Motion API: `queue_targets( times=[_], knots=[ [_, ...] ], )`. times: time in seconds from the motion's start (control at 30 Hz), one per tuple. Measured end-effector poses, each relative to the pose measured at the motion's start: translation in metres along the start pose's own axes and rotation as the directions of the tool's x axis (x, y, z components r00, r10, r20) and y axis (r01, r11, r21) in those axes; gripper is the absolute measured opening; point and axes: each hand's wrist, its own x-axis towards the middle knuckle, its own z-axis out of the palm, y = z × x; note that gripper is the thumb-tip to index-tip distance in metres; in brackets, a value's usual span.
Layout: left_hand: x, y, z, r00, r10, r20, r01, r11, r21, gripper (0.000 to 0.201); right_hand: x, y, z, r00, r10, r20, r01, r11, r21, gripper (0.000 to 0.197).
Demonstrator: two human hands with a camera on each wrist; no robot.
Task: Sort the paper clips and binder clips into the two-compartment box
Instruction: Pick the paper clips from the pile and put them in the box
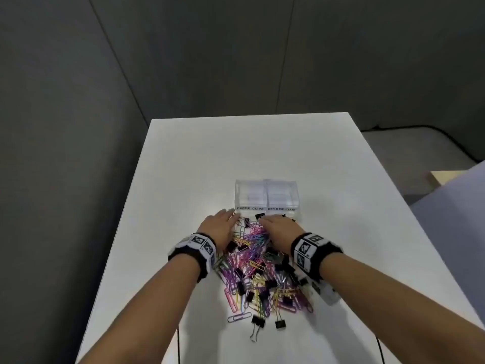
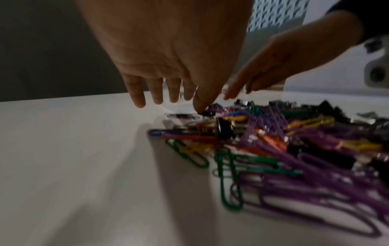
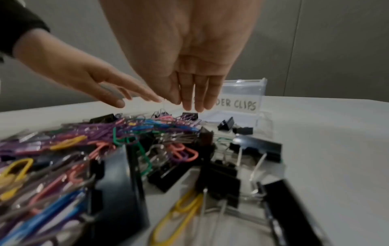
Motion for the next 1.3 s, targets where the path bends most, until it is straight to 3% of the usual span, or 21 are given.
queue_targets(
  times=[0.1, 0.27, 0.47, 0.63, 0.73, 0.97, 1.17, 1.3],
  knots=[
    [-0.001, -0.004, 0.015, 0.995, -0.035, 0.09, 0.035, 0.999, 0.008, 0.056, 0.009, -0.008, 0.018, 0.996, 0.022, 0.091, -0.018, 0.999, -0.045, 0.066],
    [-0.015, 0.006, 0.022, 0.998, -0.057, -0.033, 0.056, 0.998, -0.036, 0.052, -0.002, -0.002, 0.037, 0.999, 0.034, 0.035, -0.034, 0.999, 0.001, 0.073],
    [-0.014, 0.013, 0.024, 0.986, -0.052, -0.156, 0.047, 0.998, -0.04, 0.043, -0.006, 0.01, 0.033, 0.988, 0.016, -0.155, -0.005, 0.997, 0.074, 0.044],
    [0.004, 0.019, 0.016, 0.994, -0.092, -0.052, 0.082, 0.983, -0.166, 0.049, -0.002, 0.013, 0.023, 0.995, -0.08, -0.061, 0.078, 0.996, -0.034, 0.039],
    [0.01, 0.022, 0.012, 0.992, -0.128, 0.012, 0.127, 0.961, -0.246, 0.048, 0.004, 0.015, 0.021, 0.998, -0.063, 0.004, 0.063, 0.997, -0.035, 0.036],
    [0.009, 0.025, 0.01, 0.993, -0.09, 0.071, 0.105, 0.964, -0.245, 0.046, 0.005, 0.009, 0.02, 1.0, 0.024, 0.015, -0.025, 0.997, 0.074, 0.037],
    [0.007, 0.028, 0.012, 0.995, -0.091, 0.038, 0.097, 0.961, -0.259, 0.03, 0.004, 0.008, 0.02, 0.999, 0.042, -0.029, -0.041, 0.998, 0.047, 0.026],
    [0.006, 0.026, 0.016, 0.993, -0.096, 0.063, 0.111, 0.939, -0.326, 0.034, 0.001, 0.012, 0.018, 0.993, 0.095, -0.064, -0.088, 0.99, 0.11, 0.026]
  ],
)
